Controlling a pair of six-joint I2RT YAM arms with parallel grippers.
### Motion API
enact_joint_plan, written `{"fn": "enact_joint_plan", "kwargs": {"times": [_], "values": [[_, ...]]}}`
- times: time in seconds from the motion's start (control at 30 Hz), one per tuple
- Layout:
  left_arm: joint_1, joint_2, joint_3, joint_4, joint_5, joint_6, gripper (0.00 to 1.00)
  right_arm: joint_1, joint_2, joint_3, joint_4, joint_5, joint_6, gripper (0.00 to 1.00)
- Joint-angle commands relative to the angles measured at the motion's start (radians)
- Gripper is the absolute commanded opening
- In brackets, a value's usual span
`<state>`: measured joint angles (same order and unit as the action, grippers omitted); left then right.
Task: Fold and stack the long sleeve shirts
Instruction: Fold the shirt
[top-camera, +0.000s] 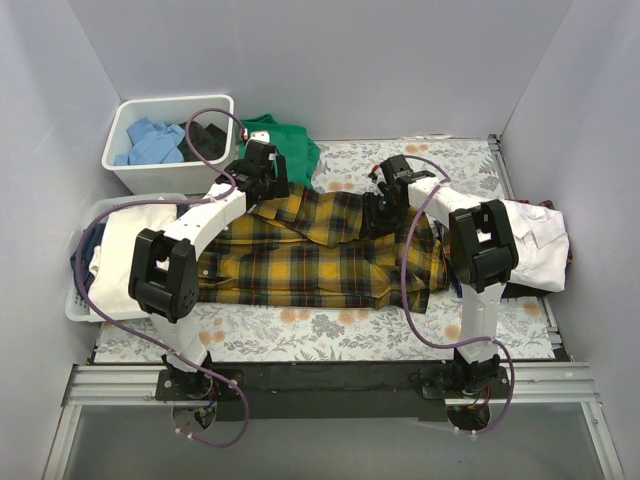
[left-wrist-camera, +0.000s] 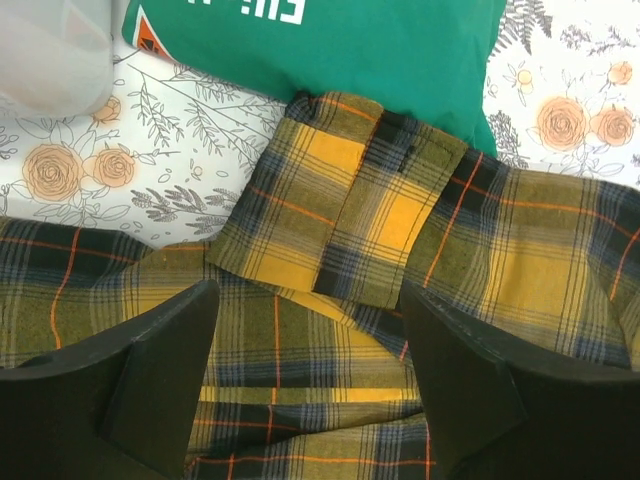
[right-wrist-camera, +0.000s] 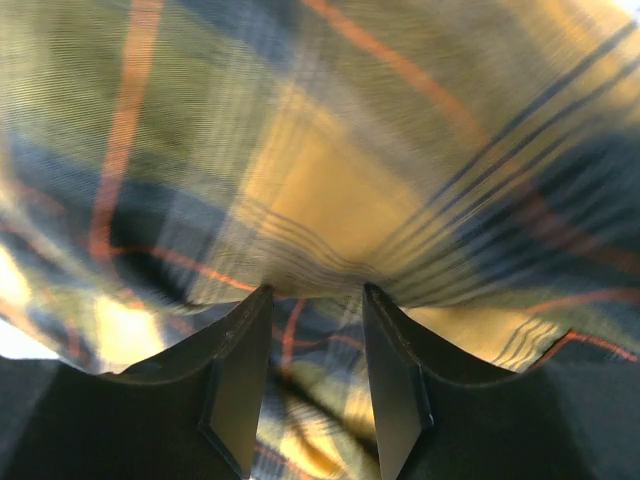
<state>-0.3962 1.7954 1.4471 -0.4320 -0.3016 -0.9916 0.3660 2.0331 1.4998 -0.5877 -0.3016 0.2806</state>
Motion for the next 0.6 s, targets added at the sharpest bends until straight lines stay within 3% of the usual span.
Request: {"fn": "enact_joint_plan", "kwargs": {"times": [0.0,0.3,0.57], "values": [[0.011,0.007,0.002,0.024,0.022,-0.012,0.75,-0.002,0.047,-0.022,-0.011,0.051,-0.014,0.49],[0.011,0.090,0.021,0.029,0.107,0.036,0.80,-0.006,0.053,-0.081,-0.014,0.087,-0.011,0.48],[0.010,0.179,0.062,0.033,0.251,0.053,0.78,-0.006,0.058,-0.066,-0.018,0.090,0.000,0.48]]}}
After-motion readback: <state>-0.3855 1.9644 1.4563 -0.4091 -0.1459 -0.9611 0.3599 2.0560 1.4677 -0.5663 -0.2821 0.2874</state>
